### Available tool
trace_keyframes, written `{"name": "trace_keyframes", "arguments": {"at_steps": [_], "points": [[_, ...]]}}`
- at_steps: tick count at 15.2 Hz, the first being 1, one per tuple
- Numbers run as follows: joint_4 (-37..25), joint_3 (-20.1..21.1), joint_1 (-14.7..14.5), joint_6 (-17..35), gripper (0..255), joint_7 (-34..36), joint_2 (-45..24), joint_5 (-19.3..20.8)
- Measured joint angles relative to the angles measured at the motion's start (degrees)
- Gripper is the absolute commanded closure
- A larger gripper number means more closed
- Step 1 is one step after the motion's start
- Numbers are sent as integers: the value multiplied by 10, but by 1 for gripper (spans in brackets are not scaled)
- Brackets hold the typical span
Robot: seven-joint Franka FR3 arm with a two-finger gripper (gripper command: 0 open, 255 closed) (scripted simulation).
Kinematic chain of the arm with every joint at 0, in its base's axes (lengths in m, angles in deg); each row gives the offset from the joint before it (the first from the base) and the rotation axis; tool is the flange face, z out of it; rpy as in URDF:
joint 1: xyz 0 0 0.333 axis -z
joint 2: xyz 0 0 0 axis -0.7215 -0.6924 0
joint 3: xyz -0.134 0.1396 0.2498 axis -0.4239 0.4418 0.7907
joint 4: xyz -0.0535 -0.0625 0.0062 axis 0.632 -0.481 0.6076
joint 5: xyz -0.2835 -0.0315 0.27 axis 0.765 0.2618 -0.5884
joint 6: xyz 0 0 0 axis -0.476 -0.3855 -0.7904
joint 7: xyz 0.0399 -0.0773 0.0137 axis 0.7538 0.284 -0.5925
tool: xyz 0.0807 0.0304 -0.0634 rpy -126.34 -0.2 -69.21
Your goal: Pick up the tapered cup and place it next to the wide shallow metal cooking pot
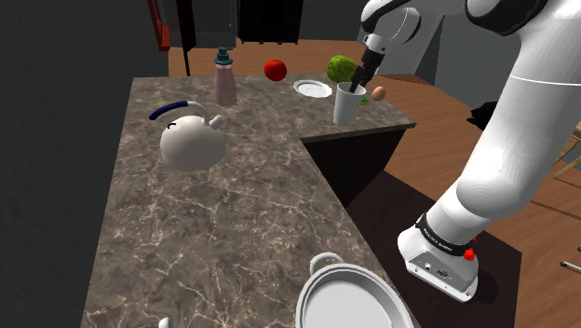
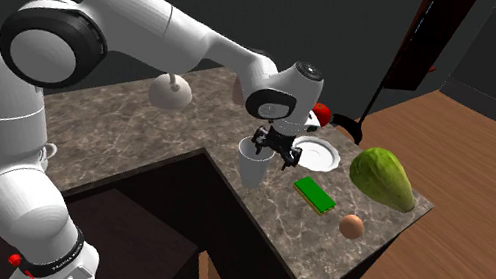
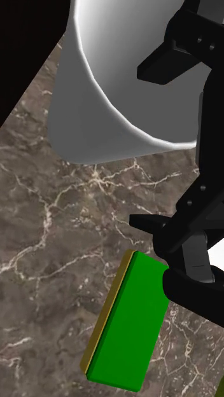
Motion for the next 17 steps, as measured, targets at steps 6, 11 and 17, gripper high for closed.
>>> {"name": "trace_keyframes", "arguments": {"at_steps": [6, 11, 17], "points": [[1, 0, 0, 2, 255, 0, -1, -1], [1, 0, 0, 2, 255, 0, -1, -1], [-3, -1, -1, -6, 255, 3, 4, 3]]}}
